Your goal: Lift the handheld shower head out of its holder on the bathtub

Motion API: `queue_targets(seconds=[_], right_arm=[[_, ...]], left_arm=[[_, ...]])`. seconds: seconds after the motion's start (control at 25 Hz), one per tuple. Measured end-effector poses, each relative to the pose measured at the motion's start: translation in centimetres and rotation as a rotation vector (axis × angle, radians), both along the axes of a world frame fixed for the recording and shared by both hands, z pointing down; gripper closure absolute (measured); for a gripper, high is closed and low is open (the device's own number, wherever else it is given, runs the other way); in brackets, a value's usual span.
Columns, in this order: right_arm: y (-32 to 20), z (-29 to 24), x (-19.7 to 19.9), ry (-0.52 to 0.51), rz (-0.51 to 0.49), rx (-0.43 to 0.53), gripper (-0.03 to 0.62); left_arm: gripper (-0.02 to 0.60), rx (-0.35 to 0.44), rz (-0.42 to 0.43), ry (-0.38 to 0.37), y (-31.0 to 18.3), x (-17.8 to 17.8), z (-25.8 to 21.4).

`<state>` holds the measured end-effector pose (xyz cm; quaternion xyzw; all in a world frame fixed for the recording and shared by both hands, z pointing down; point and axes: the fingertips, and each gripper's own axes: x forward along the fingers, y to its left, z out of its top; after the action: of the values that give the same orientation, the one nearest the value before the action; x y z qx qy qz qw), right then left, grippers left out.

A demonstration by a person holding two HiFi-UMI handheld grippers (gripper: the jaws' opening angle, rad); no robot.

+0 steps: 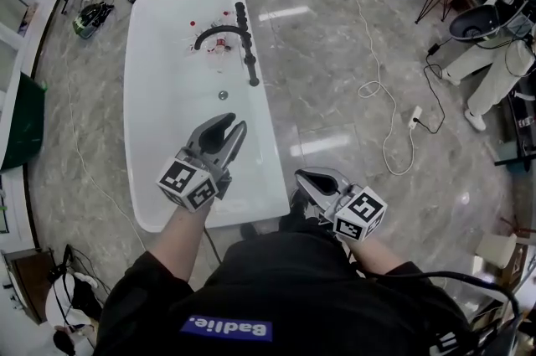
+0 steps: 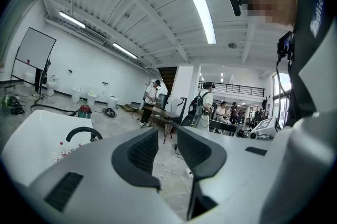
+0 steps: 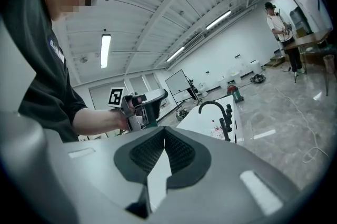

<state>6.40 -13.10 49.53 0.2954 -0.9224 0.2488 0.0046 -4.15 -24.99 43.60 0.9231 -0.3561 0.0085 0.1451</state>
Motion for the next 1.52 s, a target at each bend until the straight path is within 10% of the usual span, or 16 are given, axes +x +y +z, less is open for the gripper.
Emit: queue_targets(seconds=[1.52], right_arm=[[-3.7, 8.5, 6.5, 0.041, 0.092, -0.179, 0.591]], left_arm=[[0.449, -0.078, -0.084, -0.209, -19.4, 2.4, 16.6]])
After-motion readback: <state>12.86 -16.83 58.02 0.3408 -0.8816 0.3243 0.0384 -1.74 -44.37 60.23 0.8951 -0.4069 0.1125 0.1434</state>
